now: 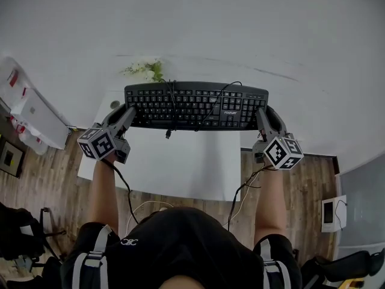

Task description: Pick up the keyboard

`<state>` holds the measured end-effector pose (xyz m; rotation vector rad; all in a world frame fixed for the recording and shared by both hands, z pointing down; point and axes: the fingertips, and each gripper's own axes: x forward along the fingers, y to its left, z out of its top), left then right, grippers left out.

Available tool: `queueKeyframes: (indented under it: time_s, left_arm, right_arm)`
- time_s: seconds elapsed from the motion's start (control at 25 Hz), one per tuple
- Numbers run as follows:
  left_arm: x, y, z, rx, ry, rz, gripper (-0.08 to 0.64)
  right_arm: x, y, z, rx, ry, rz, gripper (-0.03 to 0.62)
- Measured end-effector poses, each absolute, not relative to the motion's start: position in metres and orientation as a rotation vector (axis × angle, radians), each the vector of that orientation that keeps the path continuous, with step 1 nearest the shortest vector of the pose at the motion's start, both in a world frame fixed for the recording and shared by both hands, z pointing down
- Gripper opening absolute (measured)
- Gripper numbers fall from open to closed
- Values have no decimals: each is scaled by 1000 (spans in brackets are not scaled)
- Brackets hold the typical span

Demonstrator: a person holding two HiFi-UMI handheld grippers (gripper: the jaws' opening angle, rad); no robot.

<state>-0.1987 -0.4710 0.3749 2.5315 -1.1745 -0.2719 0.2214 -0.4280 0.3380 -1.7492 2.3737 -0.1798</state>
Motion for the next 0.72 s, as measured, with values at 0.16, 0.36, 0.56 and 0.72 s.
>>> queueKeyframes:
  time_s: [0.16, 0.36, 0.56, 0.72]
  left_arm:
    - [-199, -472, 371, 2544, -1175, -263, 149]
    - [-199, -473, 364, 2555, -1175, -257, 149]
    - [-199, -473, 360, 2559, -1182, -253, 149]
    - [-199, -473, 362, 2546, -1178, -257, 147]
  right_arm:
    - [221, -427, 340, -1754, 2365, -190, 135]
    - [222, -427, 343, -1755, 2356, -209, 135]
    - [223, -425, 349, -1751, 2345, -238, 135]
    - [223, -425, 352, -1751, 2346, -253, 135]
